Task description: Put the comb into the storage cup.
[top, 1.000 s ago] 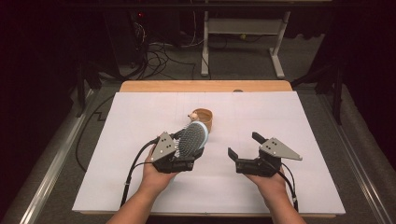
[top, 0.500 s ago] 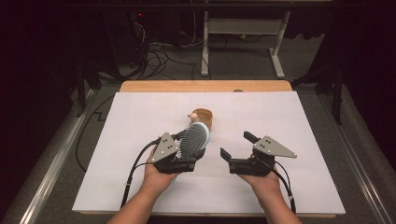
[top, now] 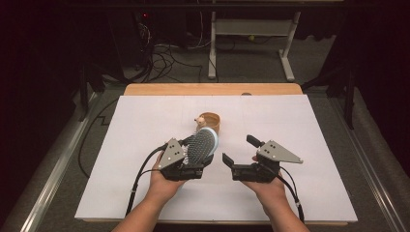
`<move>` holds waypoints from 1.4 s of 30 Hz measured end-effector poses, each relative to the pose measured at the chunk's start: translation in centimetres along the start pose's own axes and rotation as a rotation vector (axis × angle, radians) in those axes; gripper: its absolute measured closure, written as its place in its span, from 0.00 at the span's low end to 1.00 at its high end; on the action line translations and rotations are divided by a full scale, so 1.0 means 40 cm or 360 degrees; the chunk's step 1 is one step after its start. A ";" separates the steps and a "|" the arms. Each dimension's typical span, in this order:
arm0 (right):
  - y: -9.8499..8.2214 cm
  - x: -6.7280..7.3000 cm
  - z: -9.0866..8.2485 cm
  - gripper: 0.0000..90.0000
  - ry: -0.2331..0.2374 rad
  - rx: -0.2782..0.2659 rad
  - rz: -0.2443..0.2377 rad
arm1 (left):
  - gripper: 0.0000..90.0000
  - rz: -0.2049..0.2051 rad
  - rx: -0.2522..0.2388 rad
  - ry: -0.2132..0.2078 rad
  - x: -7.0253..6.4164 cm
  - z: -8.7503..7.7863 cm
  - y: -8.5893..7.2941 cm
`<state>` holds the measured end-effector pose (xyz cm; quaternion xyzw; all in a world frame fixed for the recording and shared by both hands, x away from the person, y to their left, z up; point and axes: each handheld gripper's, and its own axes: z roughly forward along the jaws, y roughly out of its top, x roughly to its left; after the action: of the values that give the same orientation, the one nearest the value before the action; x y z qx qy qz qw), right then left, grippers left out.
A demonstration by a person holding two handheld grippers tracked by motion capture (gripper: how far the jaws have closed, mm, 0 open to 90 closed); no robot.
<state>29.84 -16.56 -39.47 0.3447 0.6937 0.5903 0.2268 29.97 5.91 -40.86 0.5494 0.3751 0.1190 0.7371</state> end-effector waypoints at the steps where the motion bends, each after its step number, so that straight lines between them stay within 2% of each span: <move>1: 0.001 0.003 0.000 0.01 0.0008 -0.0004 0.0002 | 0.23 0.0001 0.0001 0.0000 -0.001 0.000 -0.001; 4: 0.004 0.009 0.000 0.01 0.0024 0.0001 0.0014 | 0.23 0.0006 0.0003 -0.0002 -0.002 0.001 -0.002; 20: 0.043 0.037 0.005 0.01 0.0079 -0.0020 -0.0032 | 0.23 0.0016 -0.0001 -0.0003 -0.004 0.003 -0.004; 34: 0.059 0.065 0.042 0.02 0.0160 -0.0036 -0.0019 | 0.23 0.0029 0.0009 -0.0025 -0.016 0.005 -0.010; 42: 0.064 0.070 0.071 0.10 0.0217 -0.0042 0.0029 | 0.23 0.0037 0.0005 -0.0034 -0.023 0.003 -0.008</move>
<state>30.59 -12.43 -37.30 0.3070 0.6967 0.6234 0.1782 29.34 5.16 -40.76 0.5562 0.3610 0.1210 0.7387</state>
